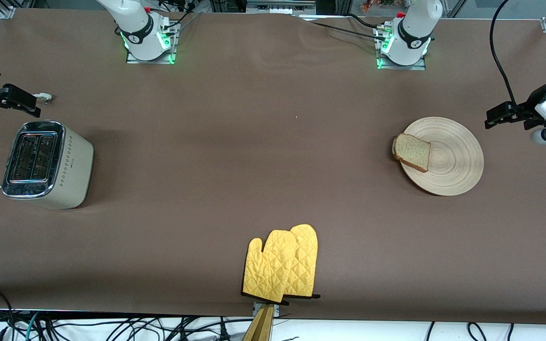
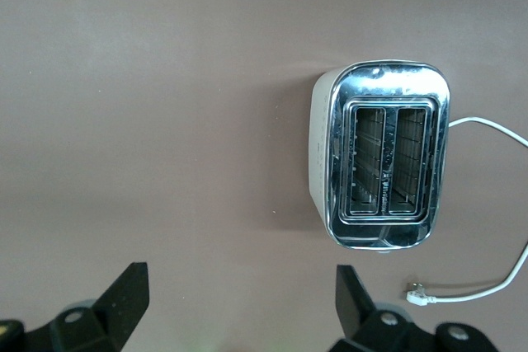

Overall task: Move plate and put bread in toaster
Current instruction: 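Move the left gripper down to the wooden plate's rim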

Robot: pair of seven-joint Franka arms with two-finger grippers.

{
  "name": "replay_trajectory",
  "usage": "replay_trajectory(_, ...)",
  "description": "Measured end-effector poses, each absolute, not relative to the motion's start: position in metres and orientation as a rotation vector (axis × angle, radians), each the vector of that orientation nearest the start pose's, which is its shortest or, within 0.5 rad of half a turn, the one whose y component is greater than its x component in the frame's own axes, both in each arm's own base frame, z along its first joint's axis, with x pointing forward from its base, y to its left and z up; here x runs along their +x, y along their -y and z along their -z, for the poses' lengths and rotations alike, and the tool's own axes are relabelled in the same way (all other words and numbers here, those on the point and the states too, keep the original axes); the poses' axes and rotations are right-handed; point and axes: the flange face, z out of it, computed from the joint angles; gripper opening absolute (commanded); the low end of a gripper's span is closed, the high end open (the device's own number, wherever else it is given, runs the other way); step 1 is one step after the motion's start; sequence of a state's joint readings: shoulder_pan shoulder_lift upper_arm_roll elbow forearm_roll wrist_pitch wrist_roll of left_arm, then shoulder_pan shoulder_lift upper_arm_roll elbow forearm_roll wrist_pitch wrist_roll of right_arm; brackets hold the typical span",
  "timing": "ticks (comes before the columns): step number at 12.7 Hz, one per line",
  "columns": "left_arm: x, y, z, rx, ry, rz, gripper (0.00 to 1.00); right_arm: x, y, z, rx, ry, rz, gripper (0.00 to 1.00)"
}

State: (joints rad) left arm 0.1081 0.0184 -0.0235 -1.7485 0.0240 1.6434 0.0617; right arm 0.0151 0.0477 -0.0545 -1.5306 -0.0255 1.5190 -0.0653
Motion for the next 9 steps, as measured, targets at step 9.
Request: replay_trajectory(9,0.583,-0.242,-0.379,-3.347,0.015,-0.395,1.0,0.563,0.024,-0.612,-3.165,0.04,-0.098,1.0)
